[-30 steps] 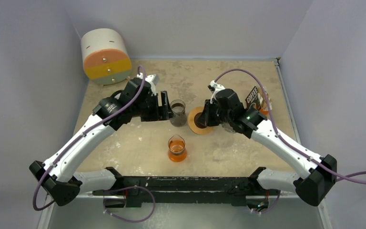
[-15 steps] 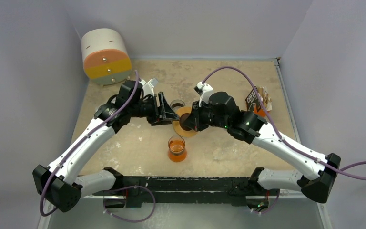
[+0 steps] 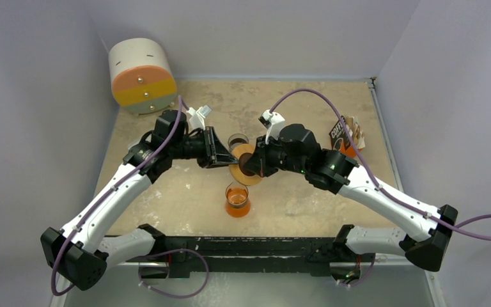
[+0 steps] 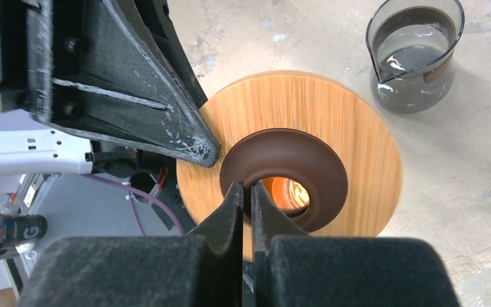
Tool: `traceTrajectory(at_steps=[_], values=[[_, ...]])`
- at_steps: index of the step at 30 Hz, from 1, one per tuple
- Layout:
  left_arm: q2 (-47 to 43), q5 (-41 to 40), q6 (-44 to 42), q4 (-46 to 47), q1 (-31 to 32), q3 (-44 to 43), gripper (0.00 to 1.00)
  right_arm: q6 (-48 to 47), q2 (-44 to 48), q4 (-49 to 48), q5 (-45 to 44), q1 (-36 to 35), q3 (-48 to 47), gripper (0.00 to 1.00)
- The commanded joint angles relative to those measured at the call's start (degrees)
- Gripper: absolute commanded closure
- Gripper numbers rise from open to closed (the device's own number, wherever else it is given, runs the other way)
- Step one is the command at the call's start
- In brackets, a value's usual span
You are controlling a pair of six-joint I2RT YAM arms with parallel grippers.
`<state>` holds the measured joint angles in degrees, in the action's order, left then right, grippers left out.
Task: Place the coffee filter in the dripper
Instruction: Adjust the dripper holder.
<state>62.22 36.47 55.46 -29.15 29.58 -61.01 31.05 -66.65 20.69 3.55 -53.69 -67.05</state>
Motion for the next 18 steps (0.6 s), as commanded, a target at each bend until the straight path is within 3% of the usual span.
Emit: traceTrajectory(at_steps=[1, 9, 14, 18], values=[[-0.97, 2.7, 0.18, 3.3, -0.23, 0.32, 0.97, 0.31, 1.85, -2.33, -1.06, -0.41, -3.07, 1.0], [-0.7, 2.64, 0.06, 3.39, -0.28, 0.54, 1.0, 0.02, 2.47, -2.27, 0.2, -0.45, -2.98, 1.0], [-0.23, 3.34, 0.42, 3.71, -0.28, 0.46, 1.0, -1.21, 4.01, -1.77, -0.88, -0.45, -2.69, 0.67], [-0.17, 4.17, 1.11, 4.21, -0.98, 0.75, 1.0, -2.87, 6.2, -0.46, 0.64, -0.39, -1.47, 0.51]])
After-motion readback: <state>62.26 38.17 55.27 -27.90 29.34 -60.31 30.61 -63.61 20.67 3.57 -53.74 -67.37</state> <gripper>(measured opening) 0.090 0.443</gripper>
